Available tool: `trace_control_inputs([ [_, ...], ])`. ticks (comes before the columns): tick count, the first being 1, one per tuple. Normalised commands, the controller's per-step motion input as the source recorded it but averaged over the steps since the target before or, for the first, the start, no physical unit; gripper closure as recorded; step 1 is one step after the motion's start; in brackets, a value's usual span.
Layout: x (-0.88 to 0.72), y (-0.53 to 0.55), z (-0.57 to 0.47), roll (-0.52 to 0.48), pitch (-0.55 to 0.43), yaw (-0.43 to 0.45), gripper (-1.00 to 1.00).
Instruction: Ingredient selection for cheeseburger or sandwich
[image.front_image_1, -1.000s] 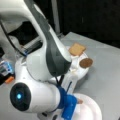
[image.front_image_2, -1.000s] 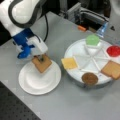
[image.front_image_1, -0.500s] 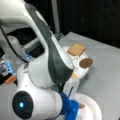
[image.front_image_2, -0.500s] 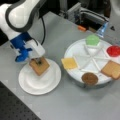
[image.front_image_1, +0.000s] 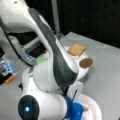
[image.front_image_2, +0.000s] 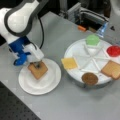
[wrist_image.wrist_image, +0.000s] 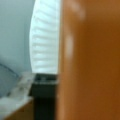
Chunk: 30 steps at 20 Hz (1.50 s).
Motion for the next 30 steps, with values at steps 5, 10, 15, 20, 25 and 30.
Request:
trace_control_inputs([
  [5,0.34,-0.21,-0.06,0.221,-0.074,0.145,1.00],
  [10,0.31,-0.20,-0.03,0.232,-0.058,0.148,1.00],
  [15,0.30,-0.20,-0.02,0.241,-0.050,0.150,-1.00],
  [20,0.29,-0.20,-0.02,0.227,-0.049,0.152,-1.00],
  [25,0.27,-0.18,0.01,0.213,-0.039,0.149,-1.00],
  [30,0.24,-0.16,0.02,0.204,-0.039,0.155,-1.00],
])
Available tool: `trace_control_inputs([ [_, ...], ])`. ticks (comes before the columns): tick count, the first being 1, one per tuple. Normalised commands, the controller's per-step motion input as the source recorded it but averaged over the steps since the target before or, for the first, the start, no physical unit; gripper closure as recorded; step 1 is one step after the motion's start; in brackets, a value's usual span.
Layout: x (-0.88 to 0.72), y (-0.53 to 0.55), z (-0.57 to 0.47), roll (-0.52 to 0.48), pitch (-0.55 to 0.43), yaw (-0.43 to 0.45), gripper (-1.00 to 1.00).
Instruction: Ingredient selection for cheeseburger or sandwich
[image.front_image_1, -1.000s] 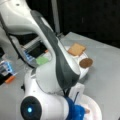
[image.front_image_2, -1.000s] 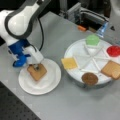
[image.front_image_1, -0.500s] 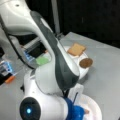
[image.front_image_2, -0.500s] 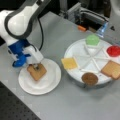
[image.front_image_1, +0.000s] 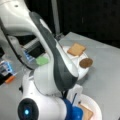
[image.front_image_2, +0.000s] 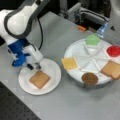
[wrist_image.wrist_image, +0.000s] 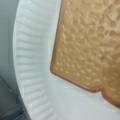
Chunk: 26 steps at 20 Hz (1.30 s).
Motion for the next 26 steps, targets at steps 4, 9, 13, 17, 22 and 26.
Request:
trace_control_inputs([
  [4,0.22,-0.15,0.03,0.189,-0.035,0.162,-1.00],
  [9,0.14,-0.11,0.12,0.150,-0.001,0.143,-1.00],
  [13,0.00,0.02,0.26,0.081,0.066,0.077,-1.00],
  [17,-0.17,0.16,0.33,-0.082,0.140,-0.035,-1.00],
  [22,-0.33,0.31,0.27,-0.231,0.141,-0.091,-1.00],
  [26,-0.54,0.51,0.34,-0.440,0.117,-0.104,-1.00],
])
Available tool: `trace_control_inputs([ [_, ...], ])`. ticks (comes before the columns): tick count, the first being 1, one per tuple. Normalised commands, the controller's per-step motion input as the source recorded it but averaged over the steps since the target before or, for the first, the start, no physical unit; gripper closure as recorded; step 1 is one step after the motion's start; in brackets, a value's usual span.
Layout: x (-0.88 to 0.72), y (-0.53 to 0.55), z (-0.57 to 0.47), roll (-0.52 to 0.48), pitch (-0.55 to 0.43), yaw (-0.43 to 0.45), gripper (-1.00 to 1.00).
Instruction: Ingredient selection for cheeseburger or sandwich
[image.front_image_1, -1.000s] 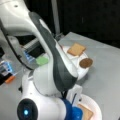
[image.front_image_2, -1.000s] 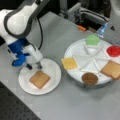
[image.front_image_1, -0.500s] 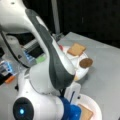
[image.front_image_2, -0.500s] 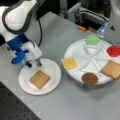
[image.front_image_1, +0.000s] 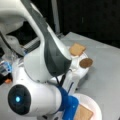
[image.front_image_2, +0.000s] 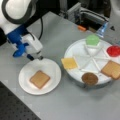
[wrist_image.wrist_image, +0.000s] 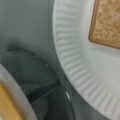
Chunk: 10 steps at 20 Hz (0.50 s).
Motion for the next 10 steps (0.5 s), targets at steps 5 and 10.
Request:
trace_control_inputs([
  [5,-0.62,0.63,0.33,-0.530,0.082,-0.119,-1.00],
  [10,-0.57,0.56,0.15,-0.536,-0.041,-0.112,-1.00],
])
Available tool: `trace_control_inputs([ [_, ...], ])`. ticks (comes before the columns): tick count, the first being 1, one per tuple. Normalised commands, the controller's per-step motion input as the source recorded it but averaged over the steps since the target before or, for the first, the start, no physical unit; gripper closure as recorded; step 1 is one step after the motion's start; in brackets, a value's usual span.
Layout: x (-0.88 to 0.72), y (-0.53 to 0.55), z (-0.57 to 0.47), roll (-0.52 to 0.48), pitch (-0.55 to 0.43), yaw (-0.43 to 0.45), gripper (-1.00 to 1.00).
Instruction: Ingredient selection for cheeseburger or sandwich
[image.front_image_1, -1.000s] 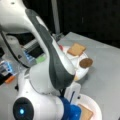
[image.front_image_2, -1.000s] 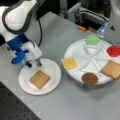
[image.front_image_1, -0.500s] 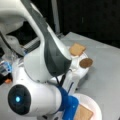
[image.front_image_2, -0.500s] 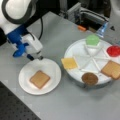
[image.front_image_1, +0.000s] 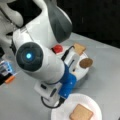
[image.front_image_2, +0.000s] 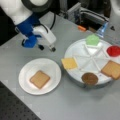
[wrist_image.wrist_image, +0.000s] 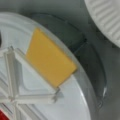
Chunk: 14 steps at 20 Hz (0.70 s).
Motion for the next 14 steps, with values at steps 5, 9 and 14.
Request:
trace_control_inputs([
  [5,-0.54,0.40,-0.01,-0.438,-0.113,-0.161,-1.00],
  [9,-0.52,0.30,-0.05,-0.376,-0.146,-0.122,-1.00],
  [14,-0.47,0.31,-0.01,-0.363,-0.153,-0.071,-1.00],
])
